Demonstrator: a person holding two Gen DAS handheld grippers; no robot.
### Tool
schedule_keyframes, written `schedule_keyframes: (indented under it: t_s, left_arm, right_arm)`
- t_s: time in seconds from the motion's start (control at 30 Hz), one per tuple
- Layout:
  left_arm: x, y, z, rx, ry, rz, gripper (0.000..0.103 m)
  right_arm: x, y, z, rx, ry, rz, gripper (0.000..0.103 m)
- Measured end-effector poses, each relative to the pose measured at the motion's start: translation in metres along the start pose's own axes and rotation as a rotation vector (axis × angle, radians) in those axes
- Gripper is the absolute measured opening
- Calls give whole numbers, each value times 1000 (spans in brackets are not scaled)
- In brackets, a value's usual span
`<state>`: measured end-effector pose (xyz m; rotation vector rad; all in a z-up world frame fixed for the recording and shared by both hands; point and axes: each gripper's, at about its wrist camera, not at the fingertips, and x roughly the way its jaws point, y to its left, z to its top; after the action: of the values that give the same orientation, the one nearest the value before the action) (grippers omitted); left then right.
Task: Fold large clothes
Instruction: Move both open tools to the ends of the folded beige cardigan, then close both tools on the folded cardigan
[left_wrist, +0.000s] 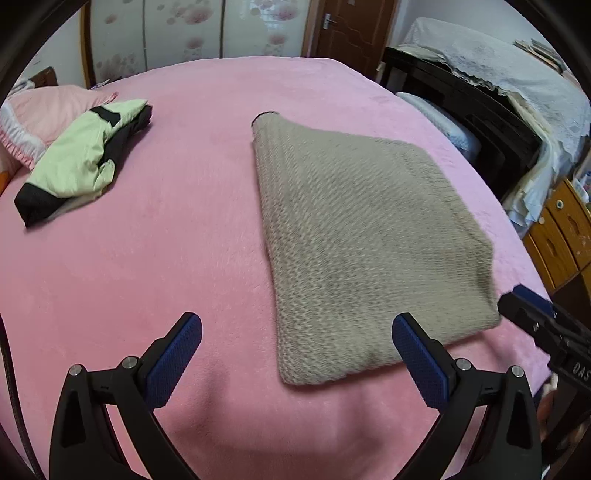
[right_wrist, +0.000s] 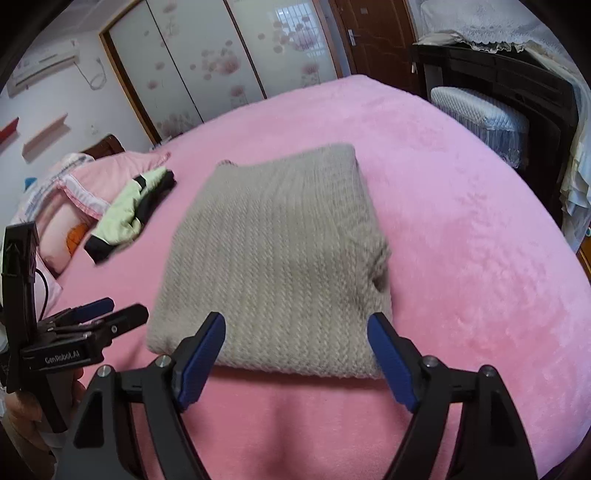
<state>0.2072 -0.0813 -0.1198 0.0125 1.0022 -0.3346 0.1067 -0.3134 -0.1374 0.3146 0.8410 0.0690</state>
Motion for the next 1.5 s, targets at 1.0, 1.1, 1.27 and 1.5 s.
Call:
schedule_keyframes:
  t_s: [1.0,1.1,1.27,1.5]
  left_arm:
    - [66,24,125,-98,62,-174,102]
    - [92,27,117,-116,110,-179,102]
    - [123,33,107,-153,176,-213,102]
    - [152,43,98,-198,236,-285,102]
  right_arm:
    - [69,-44,125,24,84,78,94]
    - [93,-58,113,86,144,129,94]
    - [121,-71,96,148,221,193,94]
    - [151,-76,87,174,303,234,94]
